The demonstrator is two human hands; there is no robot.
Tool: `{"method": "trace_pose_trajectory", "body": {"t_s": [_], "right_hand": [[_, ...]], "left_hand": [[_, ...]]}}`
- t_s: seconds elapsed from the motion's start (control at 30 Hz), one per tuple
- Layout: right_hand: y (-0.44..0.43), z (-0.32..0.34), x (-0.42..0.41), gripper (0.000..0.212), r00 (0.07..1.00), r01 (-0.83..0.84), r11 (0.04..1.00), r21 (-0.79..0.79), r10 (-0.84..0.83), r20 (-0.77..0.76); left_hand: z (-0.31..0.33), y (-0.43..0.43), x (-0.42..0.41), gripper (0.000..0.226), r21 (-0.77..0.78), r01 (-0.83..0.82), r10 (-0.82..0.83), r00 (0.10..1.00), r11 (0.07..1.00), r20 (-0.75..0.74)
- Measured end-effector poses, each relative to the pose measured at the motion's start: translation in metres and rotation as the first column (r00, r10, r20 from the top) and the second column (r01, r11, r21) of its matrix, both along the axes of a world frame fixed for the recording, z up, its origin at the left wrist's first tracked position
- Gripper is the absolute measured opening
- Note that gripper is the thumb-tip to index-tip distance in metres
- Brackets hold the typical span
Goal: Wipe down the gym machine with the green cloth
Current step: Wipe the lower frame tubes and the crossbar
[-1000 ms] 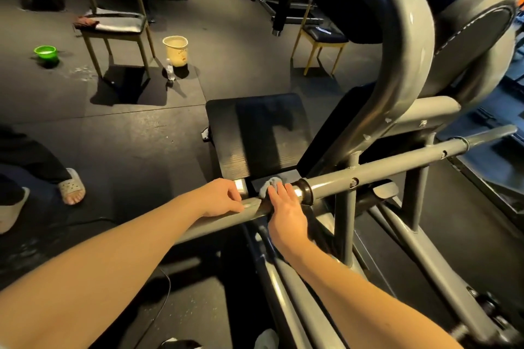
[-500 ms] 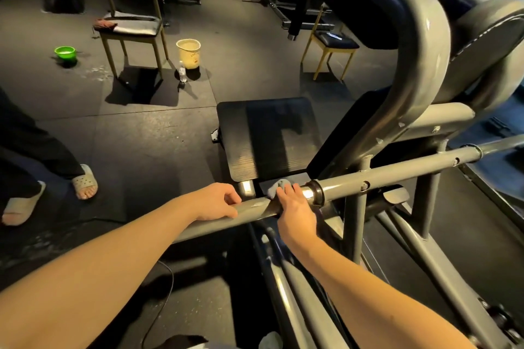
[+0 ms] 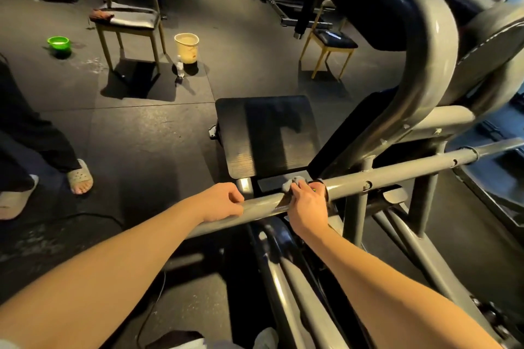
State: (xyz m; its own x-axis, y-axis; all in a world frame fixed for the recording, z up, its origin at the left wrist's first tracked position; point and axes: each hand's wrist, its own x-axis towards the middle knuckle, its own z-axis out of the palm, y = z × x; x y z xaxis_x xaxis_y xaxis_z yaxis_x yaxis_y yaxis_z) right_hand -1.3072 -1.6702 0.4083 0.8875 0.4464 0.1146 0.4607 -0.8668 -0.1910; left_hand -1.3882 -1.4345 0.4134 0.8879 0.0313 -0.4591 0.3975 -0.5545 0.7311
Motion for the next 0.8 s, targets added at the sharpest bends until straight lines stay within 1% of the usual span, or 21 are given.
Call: {"method": "trace_pose_trajectory", "body": {"t_s": [0.07, 0.13, 0.17, 0.23, 0.3, 0.37, 0.43, 0.5, 0.53, 0.63, 0.7, 0.8], "right_hand": [[0.029, -0.003, -0.022, 0.022, 0.999, -0.025, 0.999, 0.029, 0.026, -0.035], [0.055, -0.003, -0.049, 0.020, 0.993, -0.092, 0.992, 0.086, 0.098, -0.071], [0.062, -0.004, -0.057, 0.022, 0.984, -0.151, 0.983, 0.100, 0.160, -0.084], [0.059, -0.002, -0.058, 0.032, 0.948, -0.264, 0.958, 0.107, 0.279, -0.153], [0.041, 0.000, -0.041, 0.047, 0.913, -0.324, 0.940, 0.104, 0.340, -0.226], [0.020, 0.000, -0.020, 0.058, 0.924, -0.284, 0.957, 0.055, 0.289, -0.251], [0.007, 0.002, -0.010, 0.061, 0.955, -0.153, 0.988, 0.000, 0.147, -0.258], [0.007, 0.003, -0.015, 0.064, 0.972, -0.026, 1.000, -0.012, 0.022, -0.236], [0.013, 0.005, -0.023, 0.066, 0.977, 0.007, 1.000, -0.007, -0.009, -0.211], [0.039, 0.000, -0.053, 0.068, 0.982, 0.047, 0.997, 0.058, -0.035, -0.185], [0.057, -0.005, -0.074, 0.073, 0.983, 0.017, 0.995, 0.099, 0.001, -0.182], [0.063, -0.008, -0.087, 0.083, 0.973, -0.013, 0.996, 0.084, 0.032, -0.227]], "left_hand": [[-0.001, 0.000, 0.000, 0.023, -0.001, 0.007, -0.007, 1.000, 1.000, 0.020], [-0.001, 0.001, -0.001, 0.023, 0.021, 0.021, -0.022, 0.999, 1.000, 0.033], [-0.001, 0.002, -0.001, 0.023, 0.039, 0.029, -0.031, 0.999, 0.999, 0.035], [-0.001, 0.008, -0.005, 0.025, 0.056, 0.044, -0.046, 0.998, 0.997, 0.040], [-0.003, 0.017, -0.009, 0.026, 0.031, 0.044, -0.045, 0.998, 0.999, 0.034], [-0.008, 0.025, -0.015, 0.025, -0.009, 0.036, -0.036, 0.999, 0.999, 0.032], [-0.015, 0.028, -0.021, 0.022, -0.033, 0.012, -0.011, 0.999, 0.999, 0.047], [-0.023, 0.026, -0.026, 0.022, -0.037, -0.031, 0.034, 0.996, 0.999, 0.083], [-0.026, 0.024, -0.029, 0.022, -0.025, -0.048, 0.051, 0.993, 0.999, 0.102], [-0.032, 0.023, -0.033, 0.020, 0.019, -0.063, 0.060, 0.990, 0.998, 0.128], [-0.032, 0.023, -0.035, 0.022, 0.030, -0.068, 0.064, 0.992, 0.997, 0.108], [-0.025, 0.023, -0.035, 0.024, 0.039, -0.075, 0.071, 0.993, 0.996, 0.096]]}}
